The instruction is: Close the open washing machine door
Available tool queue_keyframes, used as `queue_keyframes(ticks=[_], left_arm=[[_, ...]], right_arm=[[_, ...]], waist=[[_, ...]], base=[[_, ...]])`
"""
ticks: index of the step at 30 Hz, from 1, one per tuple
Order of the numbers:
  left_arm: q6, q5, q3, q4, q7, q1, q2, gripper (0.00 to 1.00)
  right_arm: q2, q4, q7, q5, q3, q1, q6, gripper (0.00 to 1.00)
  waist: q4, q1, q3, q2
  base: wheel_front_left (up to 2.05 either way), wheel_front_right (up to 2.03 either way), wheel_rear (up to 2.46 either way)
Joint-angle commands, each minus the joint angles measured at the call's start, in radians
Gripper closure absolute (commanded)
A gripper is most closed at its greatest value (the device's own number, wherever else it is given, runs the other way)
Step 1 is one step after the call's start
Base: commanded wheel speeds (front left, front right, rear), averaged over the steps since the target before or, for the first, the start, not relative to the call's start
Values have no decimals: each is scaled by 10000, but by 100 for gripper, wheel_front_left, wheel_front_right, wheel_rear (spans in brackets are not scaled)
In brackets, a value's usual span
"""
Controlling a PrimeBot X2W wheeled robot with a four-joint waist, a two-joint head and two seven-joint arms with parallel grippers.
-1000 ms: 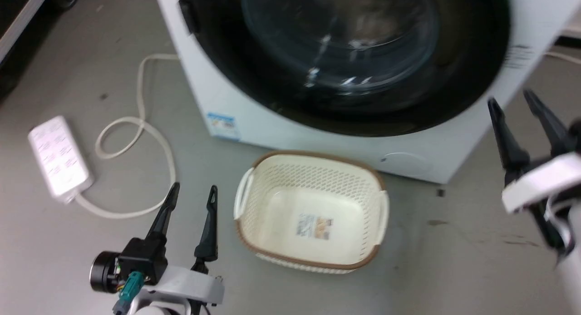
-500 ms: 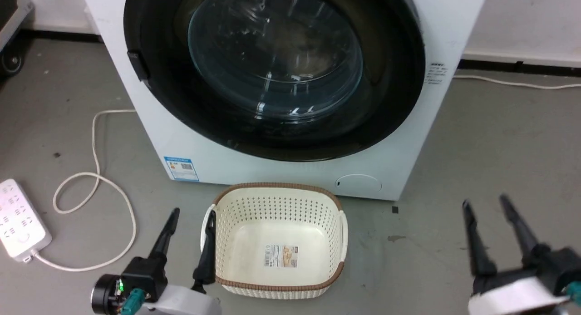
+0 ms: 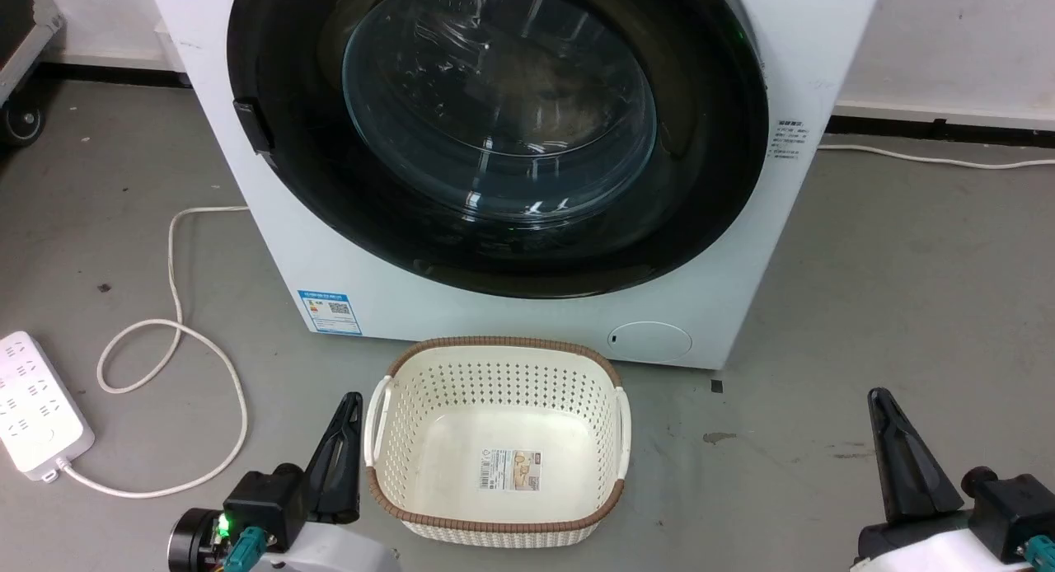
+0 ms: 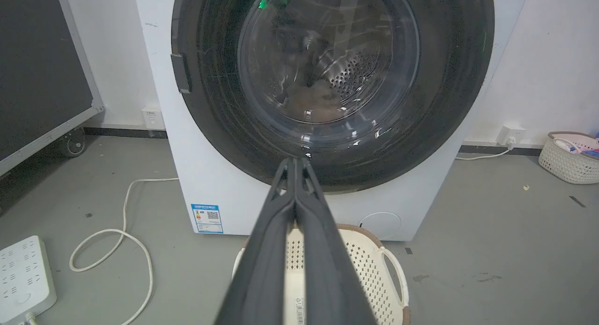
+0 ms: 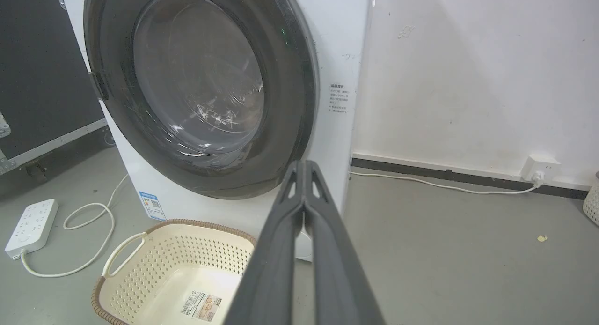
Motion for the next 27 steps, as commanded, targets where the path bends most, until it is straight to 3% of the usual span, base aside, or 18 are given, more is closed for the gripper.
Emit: queue_keyframes(ticks=[1, 27], left_arm=[[34, 37, 17, -50, 60, 6, 0, 100], [216, 234, 115, -329, 569, 36, 1, 100]], right_arm=[[3, -16, 59, -16, 24, -18, 0, 100], [17, -98, 569, -97, 220, -111, -2, 100]], waist=[[-5, 0, -6, -1], [-71, 0, -91, -1]], base=[[0, 0, 0], [0, 0, 0]])
